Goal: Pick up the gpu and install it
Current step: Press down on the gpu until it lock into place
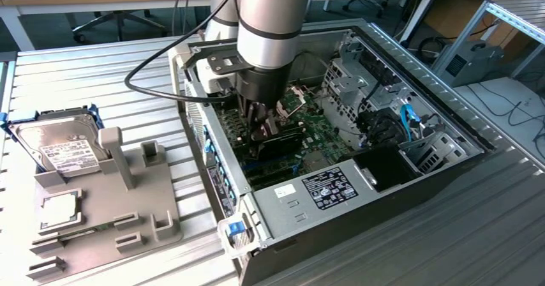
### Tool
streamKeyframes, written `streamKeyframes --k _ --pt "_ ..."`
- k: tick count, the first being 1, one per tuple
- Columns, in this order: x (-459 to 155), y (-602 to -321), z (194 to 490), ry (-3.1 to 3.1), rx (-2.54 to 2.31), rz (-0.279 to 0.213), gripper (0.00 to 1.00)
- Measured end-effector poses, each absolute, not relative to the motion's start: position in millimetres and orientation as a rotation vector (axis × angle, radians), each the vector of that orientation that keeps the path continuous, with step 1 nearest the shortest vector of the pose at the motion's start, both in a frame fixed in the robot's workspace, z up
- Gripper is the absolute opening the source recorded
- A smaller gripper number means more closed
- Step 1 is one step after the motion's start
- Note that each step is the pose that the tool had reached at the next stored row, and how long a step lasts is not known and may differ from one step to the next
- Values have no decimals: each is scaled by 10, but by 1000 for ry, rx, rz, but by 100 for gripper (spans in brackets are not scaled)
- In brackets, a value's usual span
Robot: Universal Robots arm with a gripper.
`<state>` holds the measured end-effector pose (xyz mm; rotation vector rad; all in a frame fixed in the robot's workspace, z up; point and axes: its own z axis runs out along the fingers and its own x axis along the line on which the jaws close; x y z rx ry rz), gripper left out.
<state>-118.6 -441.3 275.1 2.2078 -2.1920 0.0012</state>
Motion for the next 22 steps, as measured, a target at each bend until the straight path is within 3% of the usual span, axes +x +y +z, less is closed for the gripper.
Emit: streamKeyframes --k 11,14,22 --pt "-1188 -4364 2687 -2190 2206 4 11" --pt "-1183 -4359 2945 -2188 2203 11 11" --pt "-750 -4361 2952 -2169 2185 -31 11"
